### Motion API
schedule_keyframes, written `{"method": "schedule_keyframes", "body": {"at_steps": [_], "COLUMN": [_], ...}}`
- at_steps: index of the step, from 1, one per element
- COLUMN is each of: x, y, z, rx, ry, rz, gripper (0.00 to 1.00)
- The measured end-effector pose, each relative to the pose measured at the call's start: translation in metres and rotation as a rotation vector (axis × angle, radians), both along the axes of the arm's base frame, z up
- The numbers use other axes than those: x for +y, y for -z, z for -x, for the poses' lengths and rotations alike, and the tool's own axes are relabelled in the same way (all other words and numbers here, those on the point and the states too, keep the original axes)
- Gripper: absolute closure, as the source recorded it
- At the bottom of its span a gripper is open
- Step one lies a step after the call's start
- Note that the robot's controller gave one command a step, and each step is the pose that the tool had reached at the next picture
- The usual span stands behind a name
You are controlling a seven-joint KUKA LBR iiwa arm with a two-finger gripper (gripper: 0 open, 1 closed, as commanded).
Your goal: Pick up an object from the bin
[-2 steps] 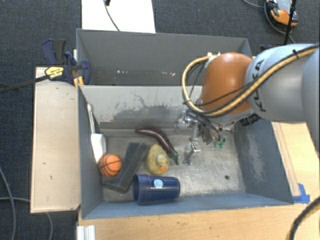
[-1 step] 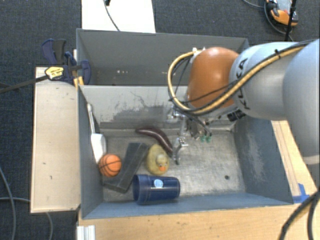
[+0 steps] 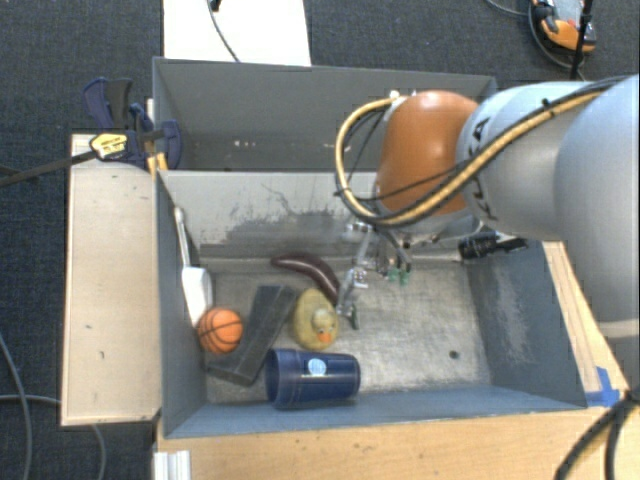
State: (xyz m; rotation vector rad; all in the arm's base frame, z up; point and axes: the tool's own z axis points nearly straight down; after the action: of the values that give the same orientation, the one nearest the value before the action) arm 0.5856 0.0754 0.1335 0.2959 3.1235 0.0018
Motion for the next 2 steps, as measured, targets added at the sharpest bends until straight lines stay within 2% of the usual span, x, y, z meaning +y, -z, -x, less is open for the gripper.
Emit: {"method": "schedule_keyframes", "body": {"at_steps": [1,2], "x": [0.009,0.009], "y": [0.035,0.047], "z": [-0.017,-0.007], "rx": [-0.039,-0.013], "ry": [0.03,0.025], "rz": [-0.005,-0.001], "gripper": [0.0,1.0]}}
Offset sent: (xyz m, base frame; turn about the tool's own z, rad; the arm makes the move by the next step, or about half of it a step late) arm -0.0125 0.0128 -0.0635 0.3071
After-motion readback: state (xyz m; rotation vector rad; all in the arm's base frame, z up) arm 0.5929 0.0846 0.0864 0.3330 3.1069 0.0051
